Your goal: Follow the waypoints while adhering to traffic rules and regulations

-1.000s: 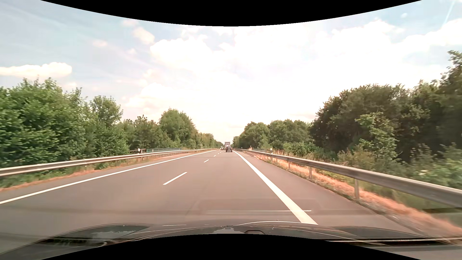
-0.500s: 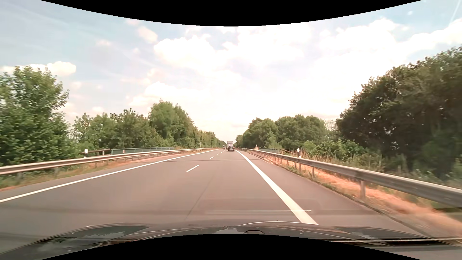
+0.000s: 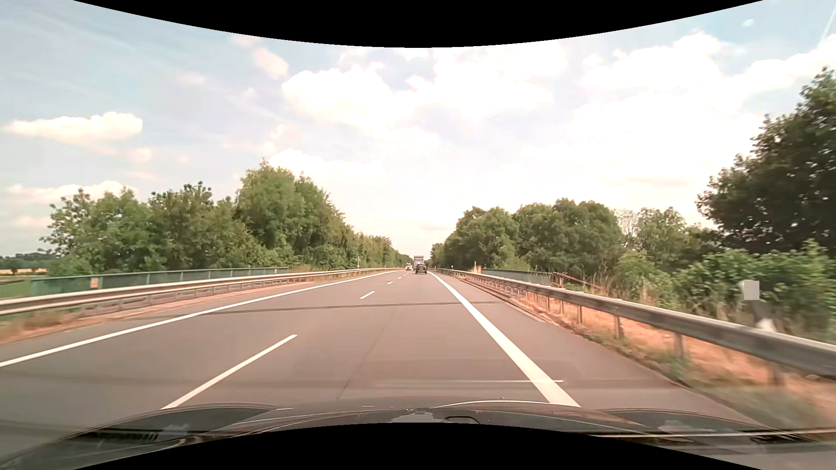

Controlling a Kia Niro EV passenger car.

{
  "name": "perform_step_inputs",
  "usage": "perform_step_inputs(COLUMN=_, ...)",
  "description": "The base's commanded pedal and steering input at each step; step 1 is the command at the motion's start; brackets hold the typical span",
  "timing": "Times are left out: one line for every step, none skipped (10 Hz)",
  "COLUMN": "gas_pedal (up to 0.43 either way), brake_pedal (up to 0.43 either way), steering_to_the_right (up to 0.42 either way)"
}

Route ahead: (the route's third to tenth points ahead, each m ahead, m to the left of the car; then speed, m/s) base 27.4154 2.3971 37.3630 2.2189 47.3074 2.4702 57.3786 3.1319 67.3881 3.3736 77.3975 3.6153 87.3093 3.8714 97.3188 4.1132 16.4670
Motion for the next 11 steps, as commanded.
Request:
perform_step_inputs(gas_pedal=0.22, brake_pedal=0.0, steering_to_the_right=-0.007)
perform_step_inputs(gas_pedal=0.22, brake_pedal=0.0, steering_to_the_right=-0.007)
perform_step_inputs(gas_pedal=0.22, brake_pedal=0.0, steering_to_the_right=-0.007)
perform_step_inputs(gas_pedal=0.22, brake_pedal=0.0, steering_to_the_right=-0.007)
perform_step_inputs(gas_pedal=0.22, brake_pedal=0.0, steering_to_the_right=-0.007)
perform_step_inputs(gas_pedal=0.22, brake_pedal=0.0, steering_to_the_right=-0.007)
perform_step_inputs(gas_pedal=0.22, brake_pedal=0.0, steering_to_the_right=-0.006)
perform_step_inputs(gas_pedal=0.22, brake_pedal=0.0, steering_to_the_right=-0.005)
perform_step_inputs(gas_pedal=0.22, brake_pedal=0.0, steering_to_the_right=-0.005)
perform_step_inputs(gas_pedal=0.22, brake_pedal=0.0, steering_to_the_right=-0.005)
perform_step_inputs(gas_pedal=0.22, brake_pedal=0.0, steering_to_the_right=-0.004)
